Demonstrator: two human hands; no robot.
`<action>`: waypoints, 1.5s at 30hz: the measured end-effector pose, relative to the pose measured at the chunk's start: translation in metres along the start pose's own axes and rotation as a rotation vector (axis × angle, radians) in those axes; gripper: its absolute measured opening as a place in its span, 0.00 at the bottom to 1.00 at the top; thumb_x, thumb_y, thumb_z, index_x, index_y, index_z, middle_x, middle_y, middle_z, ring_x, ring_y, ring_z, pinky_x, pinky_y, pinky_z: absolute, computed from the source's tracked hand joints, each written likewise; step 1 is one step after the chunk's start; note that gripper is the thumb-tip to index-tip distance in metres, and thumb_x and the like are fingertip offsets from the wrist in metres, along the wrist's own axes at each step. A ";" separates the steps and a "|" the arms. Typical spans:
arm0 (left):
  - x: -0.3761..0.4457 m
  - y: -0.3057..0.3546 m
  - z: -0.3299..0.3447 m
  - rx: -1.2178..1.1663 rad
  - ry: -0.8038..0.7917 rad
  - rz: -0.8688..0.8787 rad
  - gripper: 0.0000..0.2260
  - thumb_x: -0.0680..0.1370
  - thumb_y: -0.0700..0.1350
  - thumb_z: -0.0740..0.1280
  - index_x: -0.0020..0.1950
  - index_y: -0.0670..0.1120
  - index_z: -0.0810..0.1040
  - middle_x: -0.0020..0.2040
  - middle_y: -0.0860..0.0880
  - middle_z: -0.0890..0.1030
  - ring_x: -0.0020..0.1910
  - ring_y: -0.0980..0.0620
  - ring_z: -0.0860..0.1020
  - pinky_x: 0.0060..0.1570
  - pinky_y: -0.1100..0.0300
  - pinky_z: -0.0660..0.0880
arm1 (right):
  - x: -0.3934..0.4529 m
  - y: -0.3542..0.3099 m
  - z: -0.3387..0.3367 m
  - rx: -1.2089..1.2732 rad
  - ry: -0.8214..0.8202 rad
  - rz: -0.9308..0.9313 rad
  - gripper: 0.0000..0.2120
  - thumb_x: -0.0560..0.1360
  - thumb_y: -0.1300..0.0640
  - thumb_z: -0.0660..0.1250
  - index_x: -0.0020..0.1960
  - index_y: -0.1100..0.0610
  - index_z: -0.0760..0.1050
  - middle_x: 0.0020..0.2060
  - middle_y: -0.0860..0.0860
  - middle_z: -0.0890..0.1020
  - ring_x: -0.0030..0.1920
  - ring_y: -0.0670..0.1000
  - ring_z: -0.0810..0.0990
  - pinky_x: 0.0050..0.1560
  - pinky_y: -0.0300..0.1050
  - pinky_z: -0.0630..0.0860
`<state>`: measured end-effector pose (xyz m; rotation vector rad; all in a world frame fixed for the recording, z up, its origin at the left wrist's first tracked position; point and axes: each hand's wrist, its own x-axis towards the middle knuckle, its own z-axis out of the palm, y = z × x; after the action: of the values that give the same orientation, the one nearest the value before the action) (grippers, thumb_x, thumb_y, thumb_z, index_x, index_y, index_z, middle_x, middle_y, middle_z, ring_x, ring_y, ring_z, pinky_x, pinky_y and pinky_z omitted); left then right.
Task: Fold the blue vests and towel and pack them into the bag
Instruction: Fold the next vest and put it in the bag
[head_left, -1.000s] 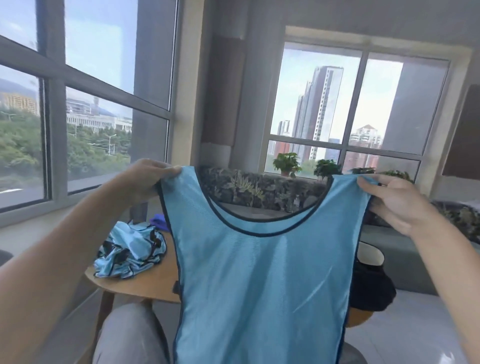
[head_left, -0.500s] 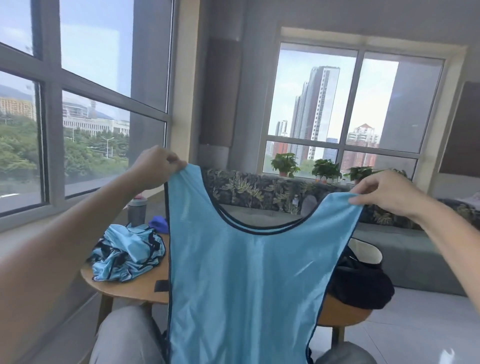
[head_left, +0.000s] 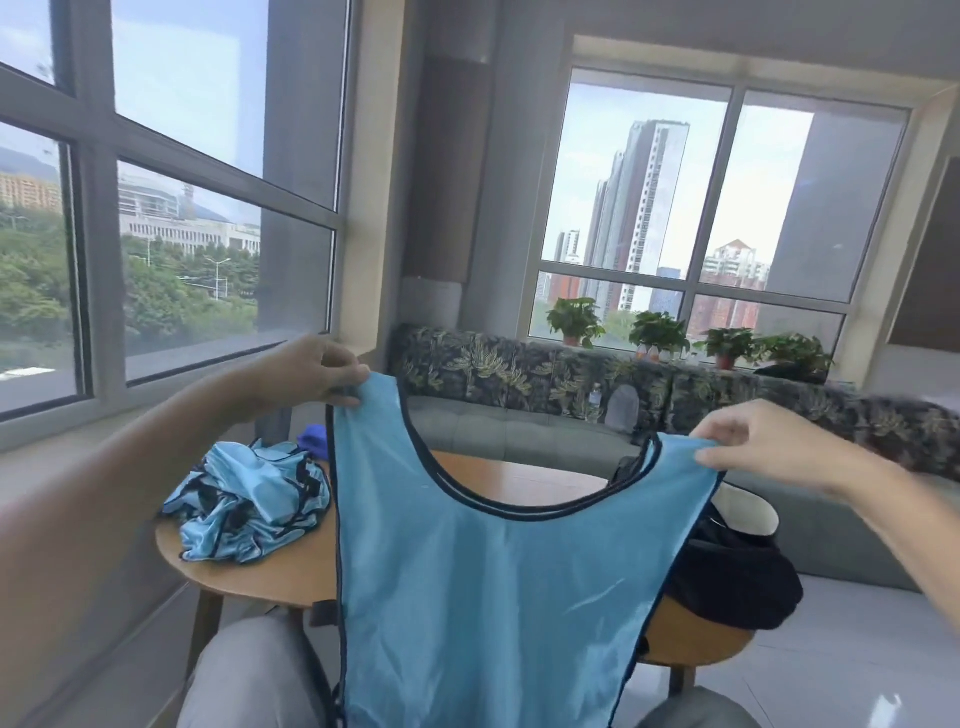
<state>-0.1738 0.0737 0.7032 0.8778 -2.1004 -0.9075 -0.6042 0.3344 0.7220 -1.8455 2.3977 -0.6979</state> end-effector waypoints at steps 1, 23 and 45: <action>0.002 -0.004 0.001 0.033 0.017 0.020 0.13 0.82 0.45 0.68 0.46 0.34 0.82 0.47 0.35 0.83 0.52 0.42 0.85 0.57 0.56 0.81 | 0.001 0.001 0.008 -0.032 0.036 -0.006 0.05 0.76 0.56 0.73 0.43 0.47 0.84 0.39 0.44 0.86 0.43 0.46 0.85 0.51 0.48 0.79; 0.120 -0.123 0.084 0.333 0.271 -0.041 0.17 0.85 0.48 0.62 0.36 0.47 0.71 0.34 0.44 0.79 0.32 0.47 0.83 0.34 0.54 0.75 | 0.137 0.048 0.147 -0.334 0.212 0.113 0.10 0.82 0.50 0.62 0.44 0.50 0.66 0.37 0.50 0.74 0.41 0.61 0.77 0.42 0.58 0.75; 0.214 -0.336 0.198 0.544 0.014 -0.358 0.07 0.82 0.44 0.66 0.54 0.41 0.75 0.51 0.42 0.79 0.50 0.39 0.77 0.48 0.47 0.72 | 0.258 0.163 0.374 -0.441 -0.026 0.128 0.09 0.76 0.57 0.72 0.52 0.60 0.76 0.47 0.54 0.76 0.49 0.59 0.76 0.34 0.51 0.76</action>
<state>-0.3413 -0.2055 0.3996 1.5698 -2.2541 -0.4868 -0.7180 0.0053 0.3874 -1.7875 2.7918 -0.1370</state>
